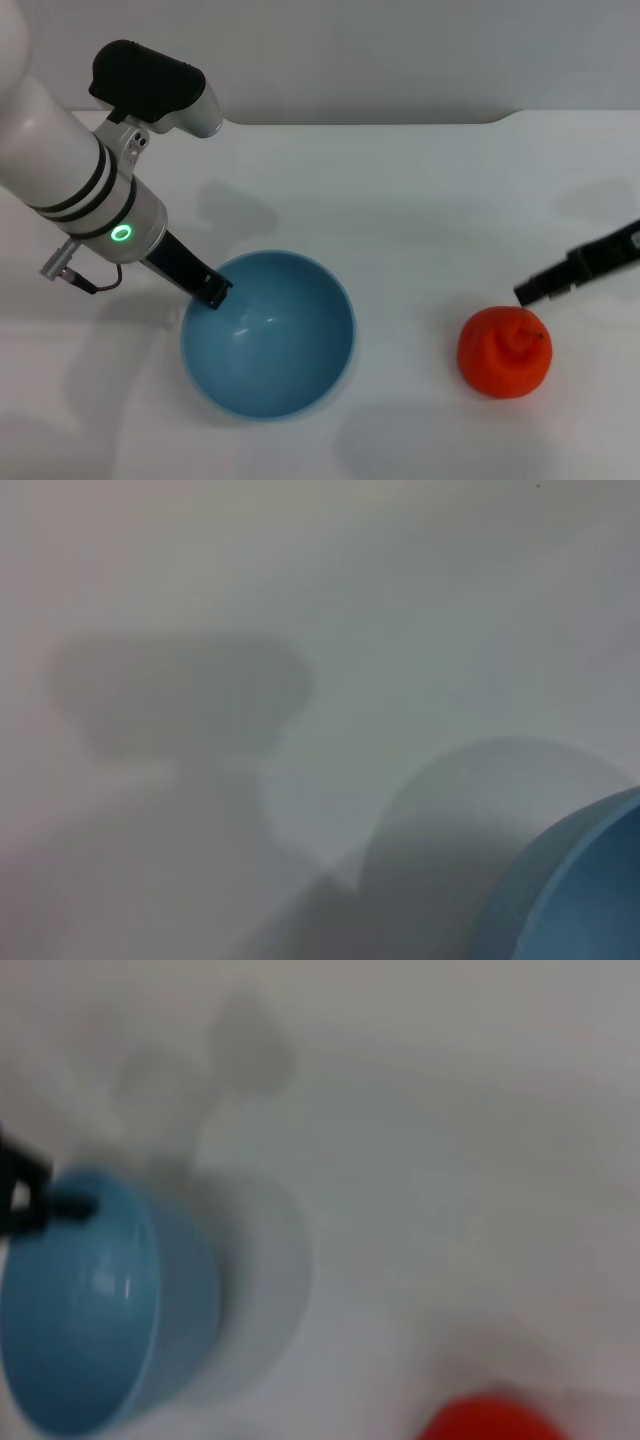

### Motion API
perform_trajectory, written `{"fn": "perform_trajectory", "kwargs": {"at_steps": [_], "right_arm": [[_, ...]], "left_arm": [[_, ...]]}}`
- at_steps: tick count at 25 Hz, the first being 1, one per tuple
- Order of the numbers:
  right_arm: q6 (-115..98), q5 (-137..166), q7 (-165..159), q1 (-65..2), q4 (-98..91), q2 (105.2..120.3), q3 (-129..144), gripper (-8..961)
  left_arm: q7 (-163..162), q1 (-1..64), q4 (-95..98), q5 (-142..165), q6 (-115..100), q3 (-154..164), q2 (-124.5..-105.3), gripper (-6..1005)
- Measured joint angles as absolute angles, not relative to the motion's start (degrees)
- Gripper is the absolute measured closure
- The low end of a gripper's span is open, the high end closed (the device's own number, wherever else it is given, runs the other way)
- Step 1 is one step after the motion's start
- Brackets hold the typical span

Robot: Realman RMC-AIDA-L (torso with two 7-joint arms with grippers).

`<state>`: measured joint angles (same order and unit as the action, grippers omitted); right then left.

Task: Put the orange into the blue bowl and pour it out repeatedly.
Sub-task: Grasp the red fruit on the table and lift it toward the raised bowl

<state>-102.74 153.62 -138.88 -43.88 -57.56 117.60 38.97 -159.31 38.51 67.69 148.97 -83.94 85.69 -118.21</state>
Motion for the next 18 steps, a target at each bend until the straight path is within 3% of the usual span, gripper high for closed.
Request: {"fn": "perform_trajectory", "kwargs": {"at_steps": [10,18], "right_arm": [[-102.0,156.4,-141.5,-44.2,-56.8,118.81,47.7,462],[-91.9,153.7,-142.6,-45.1,-49.9,118.93,56.5,464]], "left_arm": [[-159.3,38.9,67.7,149.2,-83.8,85.6,-118.21,1001],[-159.3,39.0,67.8,149.2,-83.7,85.6,-118.22,1000]]}}
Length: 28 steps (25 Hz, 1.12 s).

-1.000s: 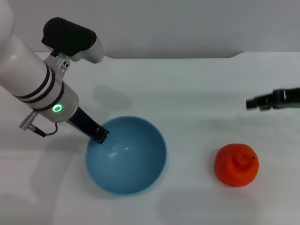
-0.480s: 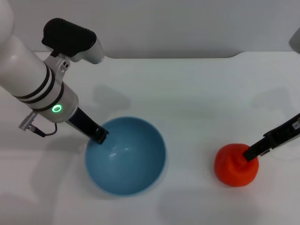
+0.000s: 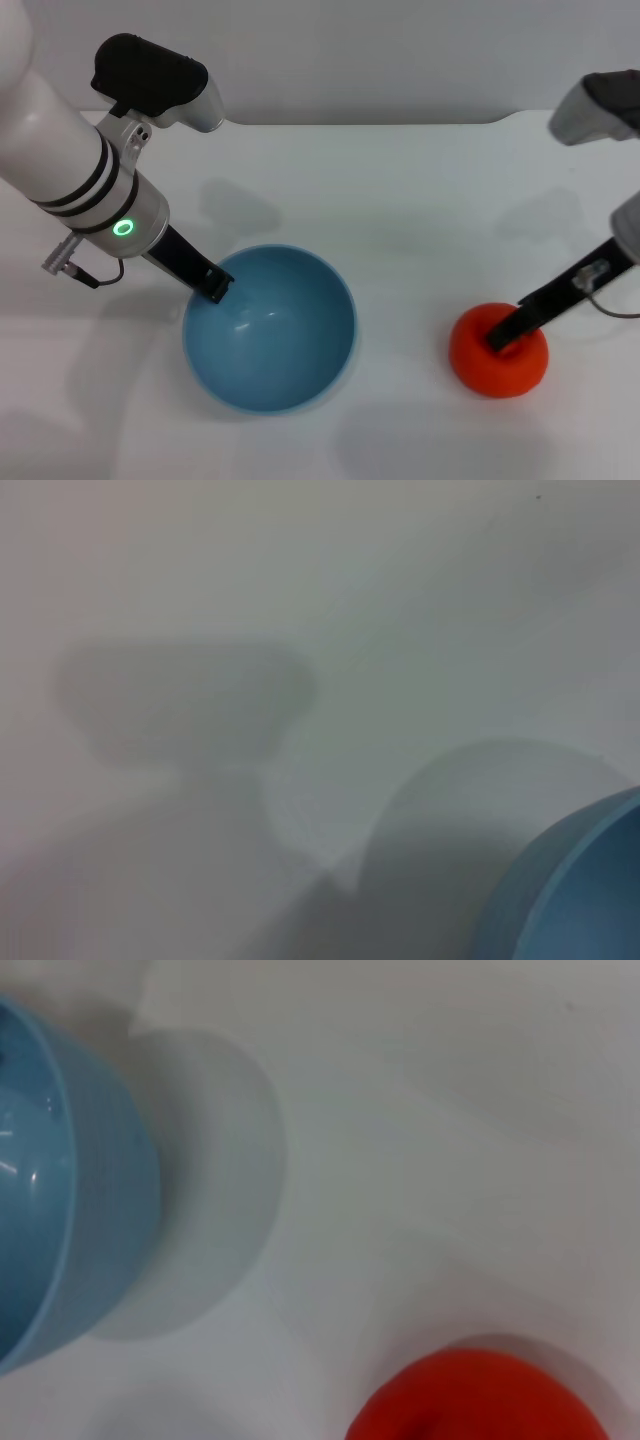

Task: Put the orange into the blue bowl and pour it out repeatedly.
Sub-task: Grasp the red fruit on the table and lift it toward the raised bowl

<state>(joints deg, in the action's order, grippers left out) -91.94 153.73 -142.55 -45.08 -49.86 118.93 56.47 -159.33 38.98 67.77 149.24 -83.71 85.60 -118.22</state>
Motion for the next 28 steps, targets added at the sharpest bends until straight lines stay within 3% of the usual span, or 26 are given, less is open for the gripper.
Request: {"fn": "perform_trajectory", "kwargs": {"at_steps": [7,13,28], "right_arm": [[-88.2,151.0,-142.4,-44.8,-49.5,118.82,64.0,465],[-89.2,150.8,-141.9,-43.4,-52.5,118.69,63.6,680],[-103.3,144.0,-136.2,-42.1,-70.8,118.57,53.1,877]], "left_arm": [[-159.6,39.0,67.8,149.3,-83.8,85.6,-118.21,1000],[-159.6,39.3,67.9,149.3,-84.1,85.1,-118.21,1000],[-159.7,42.3,67.2,149.4,-85.9,85.4,-118.44,1001]]}}
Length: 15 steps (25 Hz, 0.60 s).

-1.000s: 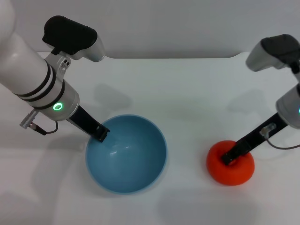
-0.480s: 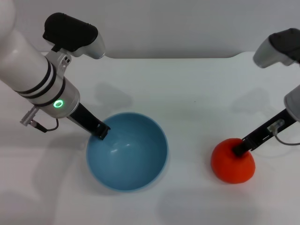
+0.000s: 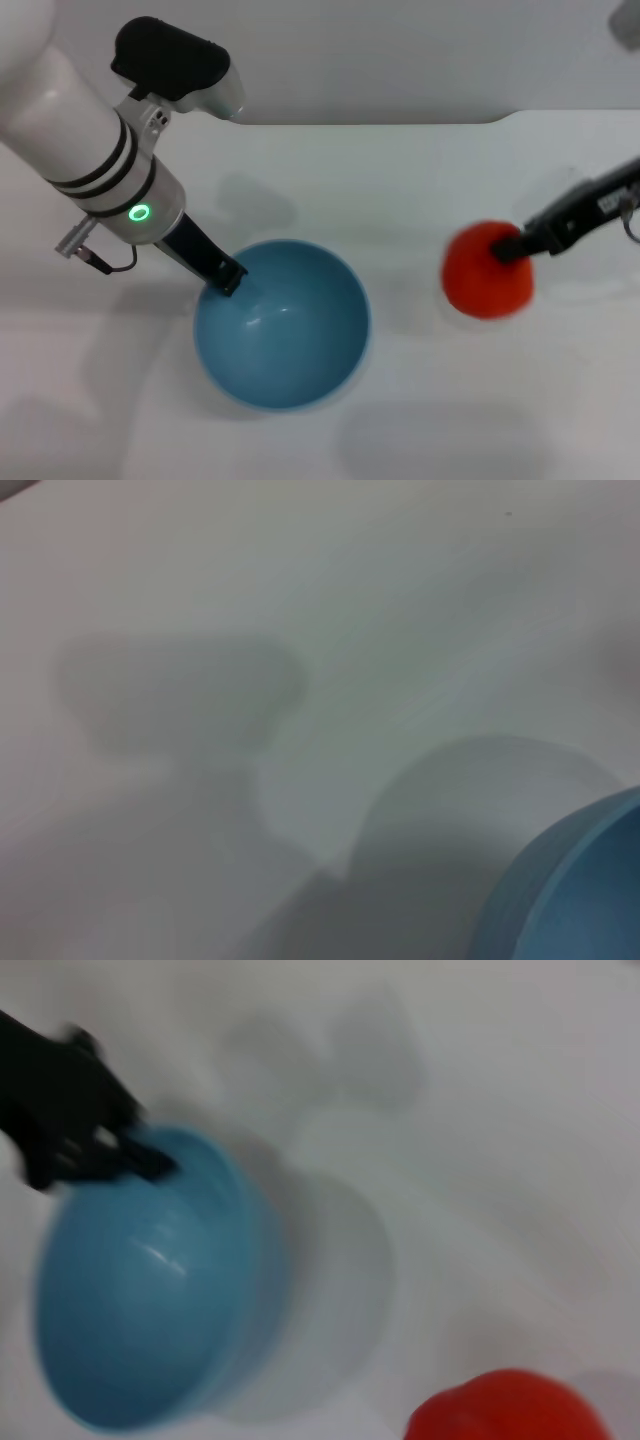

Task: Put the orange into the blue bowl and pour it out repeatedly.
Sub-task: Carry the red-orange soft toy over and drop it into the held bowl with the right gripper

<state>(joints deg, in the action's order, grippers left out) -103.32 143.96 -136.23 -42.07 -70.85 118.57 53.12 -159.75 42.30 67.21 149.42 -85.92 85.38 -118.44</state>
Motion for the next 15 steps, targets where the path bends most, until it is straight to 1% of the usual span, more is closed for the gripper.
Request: {"fn": "perform_trajectory", "kwargs": {"at_steps": [4,7,14,15], "right_arm": [[-106.9,136.8,-135.8,-42.4,-78.8,118.68,54.5,884],[-106.9,131.1,-134.8,-43.3,-81.2,118.83,58.5,886],[-101.9,129.5,-134.2,-43.8,-78.0,119.07,69.3,889],[-100.9,129.5,-134.2,-43.8,-77.0,119.09,70.8,875]], "left_arm": [[-160.4,44.5,65.3,149.0,-86.1,86.2,-118.67,1001],[-161.0,46.1,63.8,148.6,-85.8,86.9,-118.77,1000],[-161.3,48.1,63.5,144.8,-84.6,87.7,-118.73,1000],[-161.3,48.3,63.5,144.7,-84.6,87.7,-118.72,1000]]}}
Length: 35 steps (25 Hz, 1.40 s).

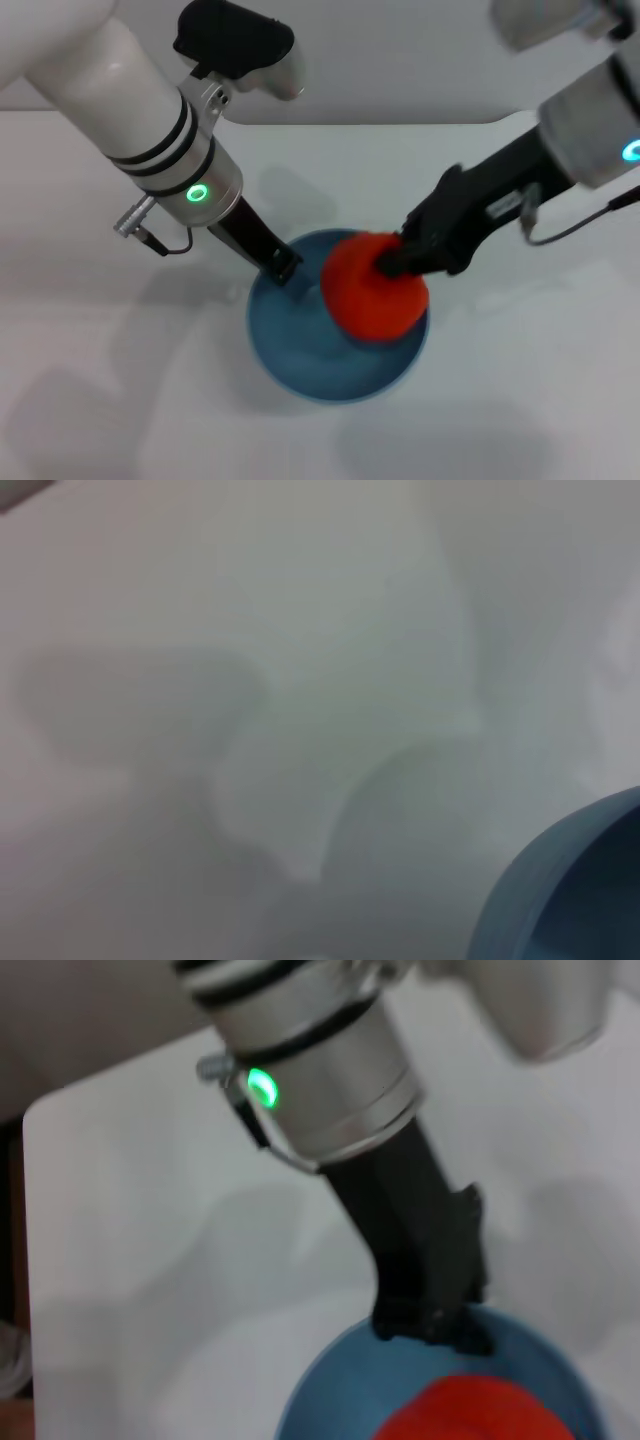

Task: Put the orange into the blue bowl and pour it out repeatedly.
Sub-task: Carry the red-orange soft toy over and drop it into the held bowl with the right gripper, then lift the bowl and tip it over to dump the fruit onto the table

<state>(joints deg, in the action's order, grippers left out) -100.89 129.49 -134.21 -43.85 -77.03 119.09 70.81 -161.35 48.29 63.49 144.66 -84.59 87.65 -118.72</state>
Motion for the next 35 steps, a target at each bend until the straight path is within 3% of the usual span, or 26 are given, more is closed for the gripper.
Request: {"fn": "perform_trajectory", "kwargs": {"at_steps": [10,13,19,26,35], "right_arm": [[-96.6,131.1,-136.6,-43.8,-75.7,119.15,76.7,739],[-97.2,131.8,-138.2,-43.6,-77.2,119.15,75.0,539],[-100.0,136.6,-142.6,-39.9,-83.1,119.08,65.0,474],[-103.9,146.0,-142.3,-35.4,-82.3,119.05,52.0,473],[-103.7,153.4,-140.0,-32.2,-77.0,118.88,41.6,473]], "left_arm": [[-161.4,49.1,63.7,143.9,-83.8,87.4,-118.56,1001],[-161.0,49.0,63.5,143.8,-83.0,87.5,-118.55,1001],[-160.6,46.0,65.6,144.0,-77.1,86.6,-118.15,1001],[-158.8,36.5,74.1,143.1,-65.3,85.3,-118.13,1000],[-144.4,13.5,86.9,135.9,-32.6,99.5,-118.01,1000]]}}
